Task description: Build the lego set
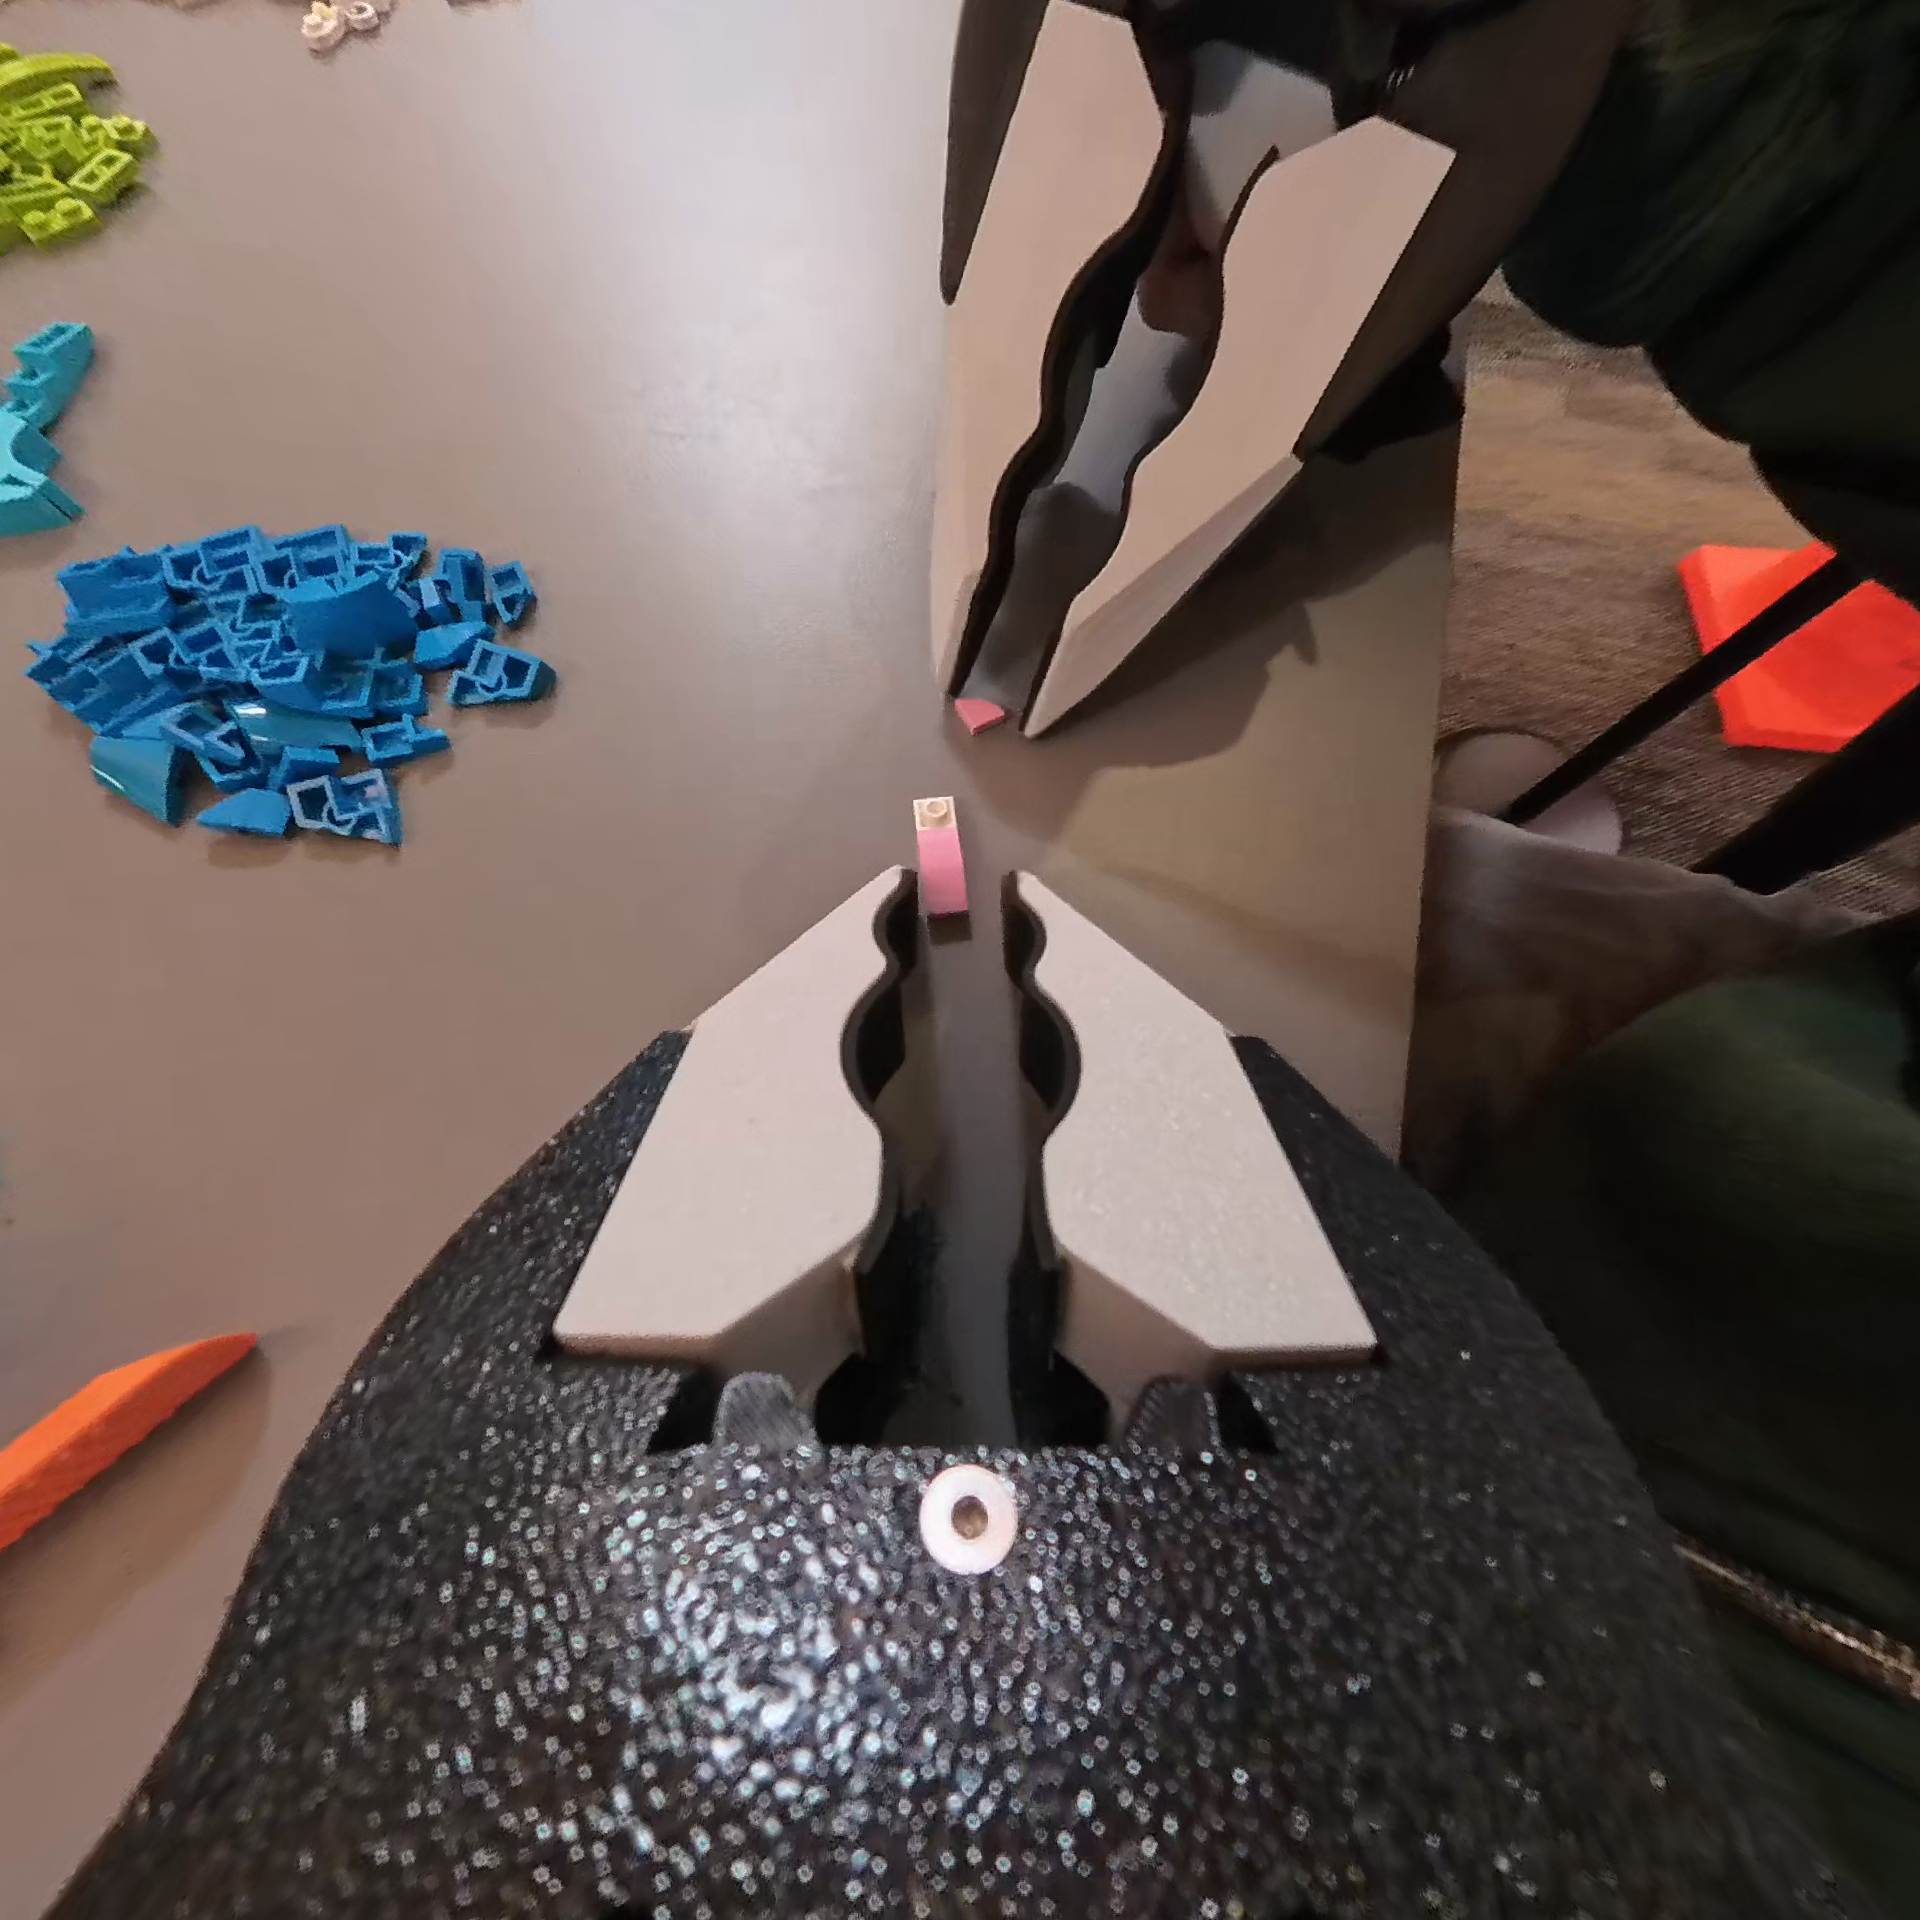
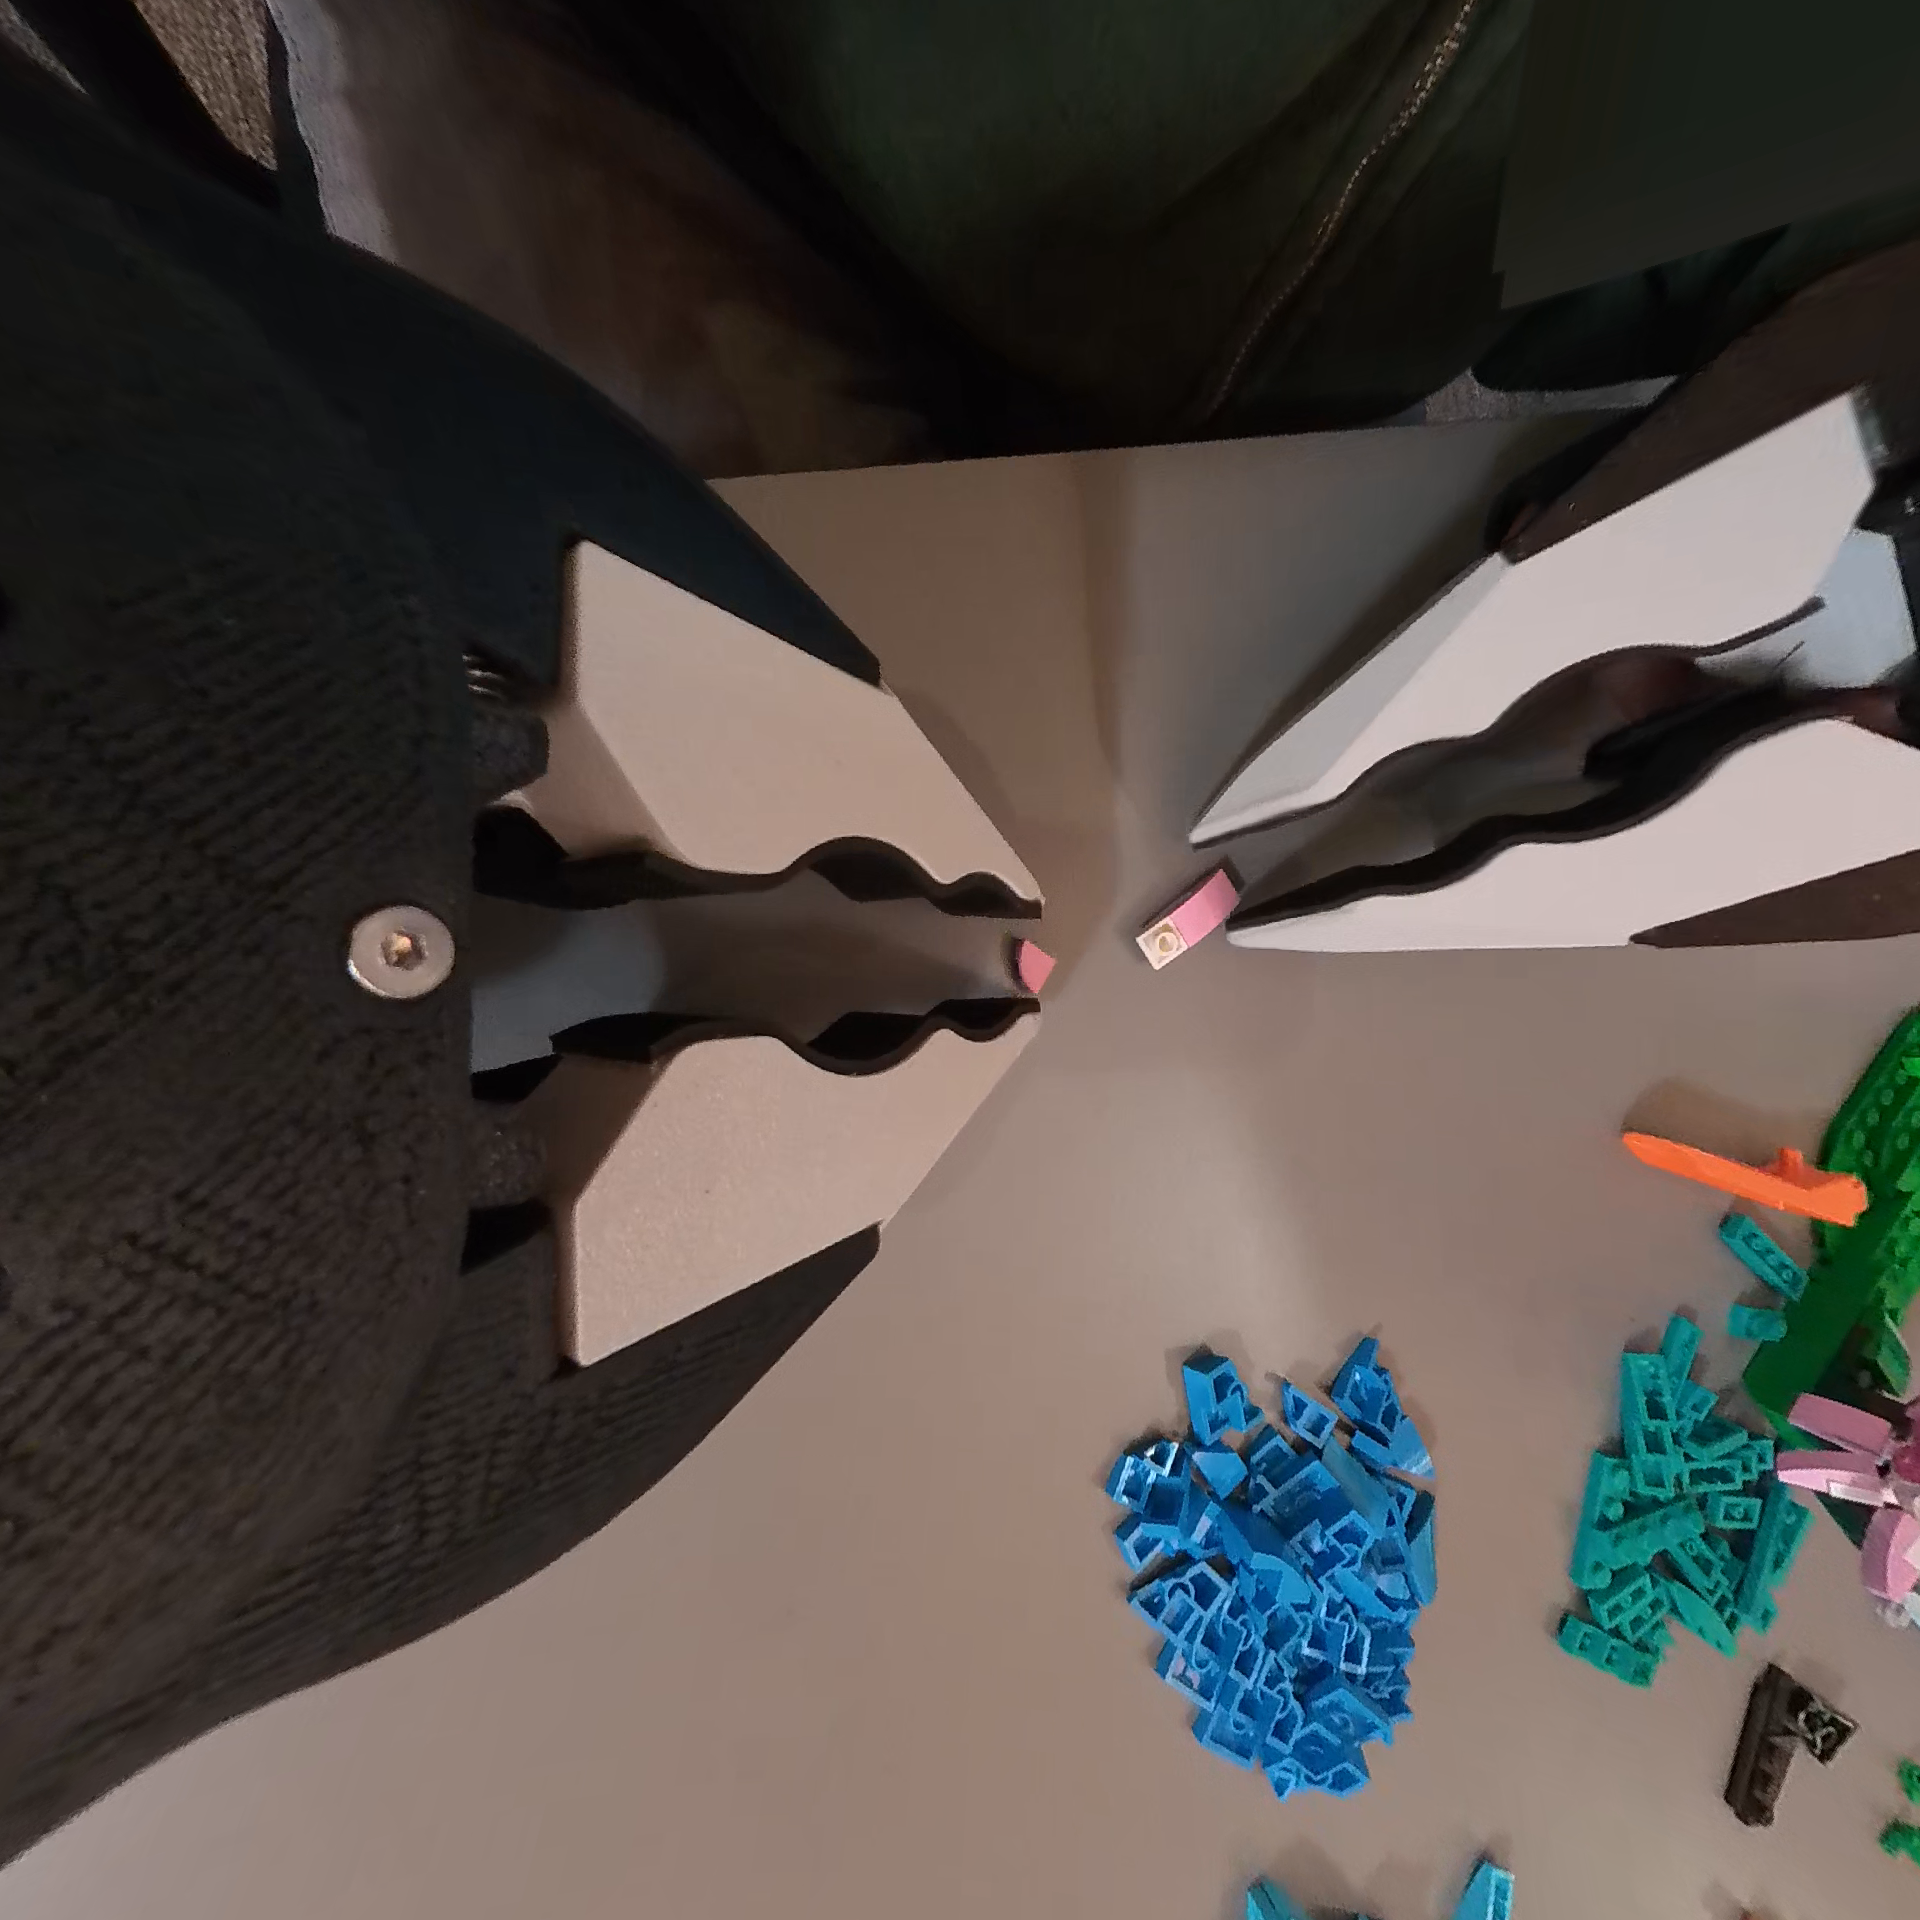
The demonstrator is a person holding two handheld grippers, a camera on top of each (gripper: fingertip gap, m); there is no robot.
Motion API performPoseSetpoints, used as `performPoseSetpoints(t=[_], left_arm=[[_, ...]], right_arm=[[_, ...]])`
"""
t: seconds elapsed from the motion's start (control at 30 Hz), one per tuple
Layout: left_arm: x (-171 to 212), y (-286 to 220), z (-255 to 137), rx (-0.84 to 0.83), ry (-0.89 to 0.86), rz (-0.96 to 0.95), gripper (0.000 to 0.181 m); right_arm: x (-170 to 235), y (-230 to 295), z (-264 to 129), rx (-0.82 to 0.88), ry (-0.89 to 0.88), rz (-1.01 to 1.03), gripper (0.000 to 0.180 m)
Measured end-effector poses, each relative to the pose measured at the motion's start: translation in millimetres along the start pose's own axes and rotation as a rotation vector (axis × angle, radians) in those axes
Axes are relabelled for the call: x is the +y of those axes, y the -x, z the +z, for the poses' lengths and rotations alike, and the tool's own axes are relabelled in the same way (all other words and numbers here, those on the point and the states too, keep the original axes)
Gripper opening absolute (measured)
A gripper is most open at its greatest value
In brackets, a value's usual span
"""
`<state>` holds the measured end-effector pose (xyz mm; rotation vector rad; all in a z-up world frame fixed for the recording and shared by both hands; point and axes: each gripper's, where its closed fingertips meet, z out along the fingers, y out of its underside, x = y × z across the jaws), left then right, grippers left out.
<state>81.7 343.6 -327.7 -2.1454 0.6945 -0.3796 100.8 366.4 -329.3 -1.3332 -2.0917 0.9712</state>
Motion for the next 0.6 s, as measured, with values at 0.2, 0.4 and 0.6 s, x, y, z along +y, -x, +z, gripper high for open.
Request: performPoseSetpoints(t=[0.2,0.4,0.6], left_arm=[[-0.3,1.9,0.8,-0.009,0.003,0.011,0.008],[-0.3,2.1,0.9,-0.009,0.004,0.011,0.006],[-0.3,2.0,0.9,-0.006,0.004,0.015,0.006]], right_arm=[[-0.8,-1.2,0.9,-0.002,-0.002,-0.016,0.016],[-0.7,0.6,1.3,-0.020,0.000,-0.017,0.013],[-0.5,0.5,1.4,-0.021,0.001,-0.015,0.009]])
